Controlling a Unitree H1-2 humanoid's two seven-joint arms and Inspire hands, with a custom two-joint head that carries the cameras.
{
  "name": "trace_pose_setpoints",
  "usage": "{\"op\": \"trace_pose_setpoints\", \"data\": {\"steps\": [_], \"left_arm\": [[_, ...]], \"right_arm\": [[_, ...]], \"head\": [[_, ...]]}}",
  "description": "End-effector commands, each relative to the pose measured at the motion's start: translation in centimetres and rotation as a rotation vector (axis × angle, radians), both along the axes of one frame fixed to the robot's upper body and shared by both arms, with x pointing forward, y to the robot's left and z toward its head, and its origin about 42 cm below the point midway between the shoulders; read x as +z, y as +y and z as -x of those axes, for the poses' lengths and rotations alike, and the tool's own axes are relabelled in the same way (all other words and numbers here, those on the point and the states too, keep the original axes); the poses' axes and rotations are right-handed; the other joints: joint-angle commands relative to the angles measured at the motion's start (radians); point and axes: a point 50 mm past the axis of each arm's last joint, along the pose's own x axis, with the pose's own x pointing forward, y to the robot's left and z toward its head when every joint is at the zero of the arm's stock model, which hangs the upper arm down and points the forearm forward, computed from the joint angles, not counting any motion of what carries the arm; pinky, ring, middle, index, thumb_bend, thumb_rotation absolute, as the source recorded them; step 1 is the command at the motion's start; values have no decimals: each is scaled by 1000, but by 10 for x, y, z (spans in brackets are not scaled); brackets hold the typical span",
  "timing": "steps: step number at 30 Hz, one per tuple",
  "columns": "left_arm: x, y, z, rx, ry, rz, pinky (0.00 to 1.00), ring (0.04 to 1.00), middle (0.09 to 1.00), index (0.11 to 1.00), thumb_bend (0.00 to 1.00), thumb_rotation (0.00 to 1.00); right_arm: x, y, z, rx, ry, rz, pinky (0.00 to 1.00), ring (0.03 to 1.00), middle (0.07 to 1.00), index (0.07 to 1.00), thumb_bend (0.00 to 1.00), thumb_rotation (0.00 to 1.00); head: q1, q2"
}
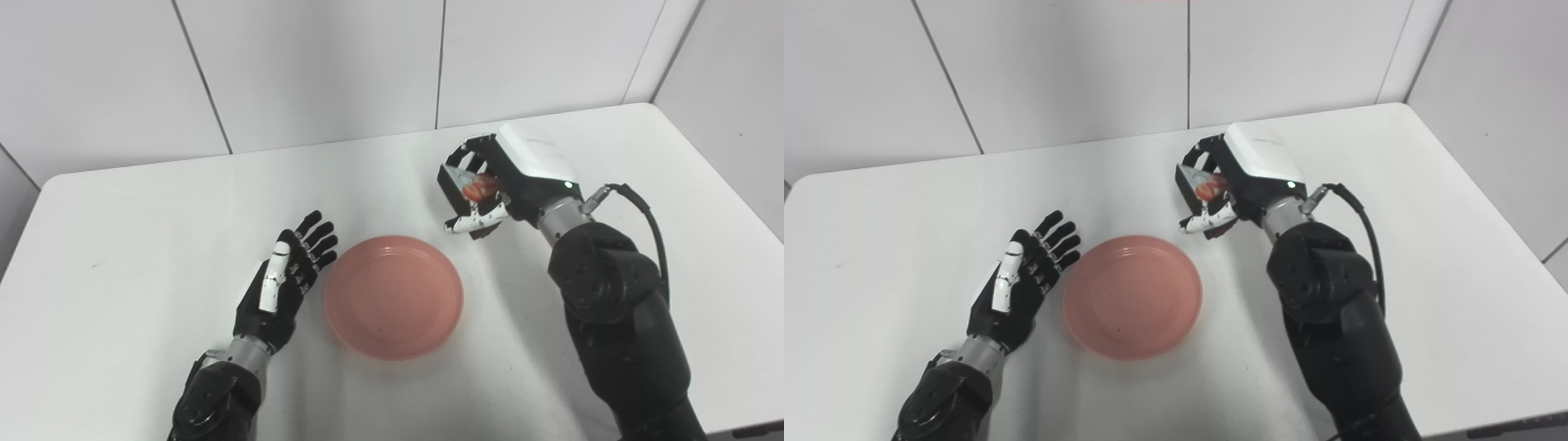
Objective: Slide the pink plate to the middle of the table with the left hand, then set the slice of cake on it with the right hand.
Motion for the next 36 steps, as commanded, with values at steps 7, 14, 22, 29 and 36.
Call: {"op": "trace_pose_setpoints", "data": {"steps": [7, 14, 22, 29, 36], "left_arm": [[-18, -15, 13, 4, 130, -59, 917, 910, 919, 909, 426, 1000], [-15, -24, 12, -2, 128, -69, 917, 911, 919, 911, 427, 1000], [-12, -29, 11, -3, 124, -82, 913, 905, 916, 910, 440, 1000], [-11, -32, 12, -5, 125, -79, 912, 905, 915, 904, 442, 1000], [-11, -33, 12, 1, 123, -81, 909, 904, 910, 898, 441, 1000]], "right_arm": [[3, 12, 13, 86, -14, -4, 273, 350, 479, 572, 504, 0], [-8, 20, 18, 134, 19, 6, 249, 341, 472, 569, 504, 0], [-24, 35, 23, 173, 71, 15, 255, 342, 473, 571, 503, 0], [-38, 51, 22, 219, 101, 11, 250, 341, 464, 561, 505, 0], [-51, 64, 17, 245, 110, 11, 251, 340, 454, 552, 507, 0]], "head": [[62, 26], [84, 42], [91, 53], [95, 58], [94, 58]]}}
